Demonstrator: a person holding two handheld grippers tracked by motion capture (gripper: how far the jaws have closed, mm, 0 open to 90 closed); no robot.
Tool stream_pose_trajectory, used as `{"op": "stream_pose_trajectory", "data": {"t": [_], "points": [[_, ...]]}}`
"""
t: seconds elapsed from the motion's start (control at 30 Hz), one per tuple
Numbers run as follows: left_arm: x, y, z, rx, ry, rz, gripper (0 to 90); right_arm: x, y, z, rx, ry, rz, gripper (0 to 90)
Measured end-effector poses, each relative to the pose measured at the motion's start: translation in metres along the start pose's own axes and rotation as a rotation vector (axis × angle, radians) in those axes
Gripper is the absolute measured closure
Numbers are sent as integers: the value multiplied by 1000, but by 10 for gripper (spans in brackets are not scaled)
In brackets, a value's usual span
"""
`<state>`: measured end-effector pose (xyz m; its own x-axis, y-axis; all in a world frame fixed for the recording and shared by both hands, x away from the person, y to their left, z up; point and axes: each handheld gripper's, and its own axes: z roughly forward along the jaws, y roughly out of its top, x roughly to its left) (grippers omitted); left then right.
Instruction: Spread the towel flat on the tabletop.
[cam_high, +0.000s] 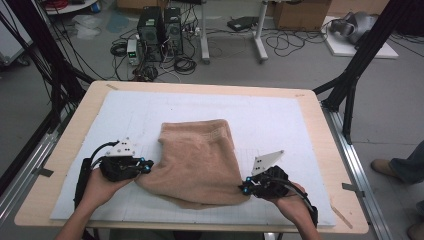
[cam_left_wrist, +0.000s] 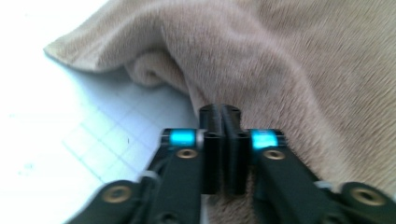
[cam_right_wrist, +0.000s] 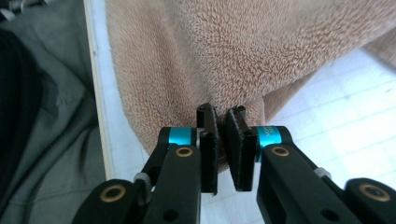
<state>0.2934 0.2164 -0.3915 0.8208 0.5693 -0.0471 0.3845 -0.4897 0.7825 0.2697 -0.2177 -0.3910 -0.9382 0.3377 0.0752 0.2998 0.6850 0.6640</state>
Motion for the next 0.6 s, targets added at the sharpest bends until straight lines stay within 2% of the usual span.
{"op": "stream_pose_trajectory", "data": {"t": [0.03,0.07,0.17,0.2,0.23,0.27,0.37,0.43,0.47,0.5,0.53,0.57,0.6], "points": [[0,9,0,-11,0,8,767,-1,1,-3,-22,-8,-4,777],[0,9,0,-11,0,8,749,-2,2,-6,-39,-18,9,764],[1,27,3,-16,6,33,696,-9,5,-15,-78,-49,30,719],[1,27,3,-16,6,33,692,-13,7,-17,-84,-57,39,707],[2,31,6,-17,10,33,692,-13,7,-17,-84,-57,39,707],[3,36,12,-13,4,41,667,-19,10,-17,-97,-71,58,686],[2,39,22,-1,-4,45,629,-28,16,-7,-109,-71,80,615],[2,40,34,33,-15,53,622,-31,18,-2,-111,-54,82,611],[2,39,46,71,-24,52,609,-34,24,10,-111,-50,80,560],[2,39,46,71,-24,52,609,-36,26,17,-105,-37,82,558],[2,38,52,98,-23,59,611,-38,28,24,-94,-28,89,545],[2,36,64,154,-14,65,622,-39,30,30,-83,-22,92,545],[2,36,64,154,-14,65,637,-40,32,37,-65,-19,86,548]]}}
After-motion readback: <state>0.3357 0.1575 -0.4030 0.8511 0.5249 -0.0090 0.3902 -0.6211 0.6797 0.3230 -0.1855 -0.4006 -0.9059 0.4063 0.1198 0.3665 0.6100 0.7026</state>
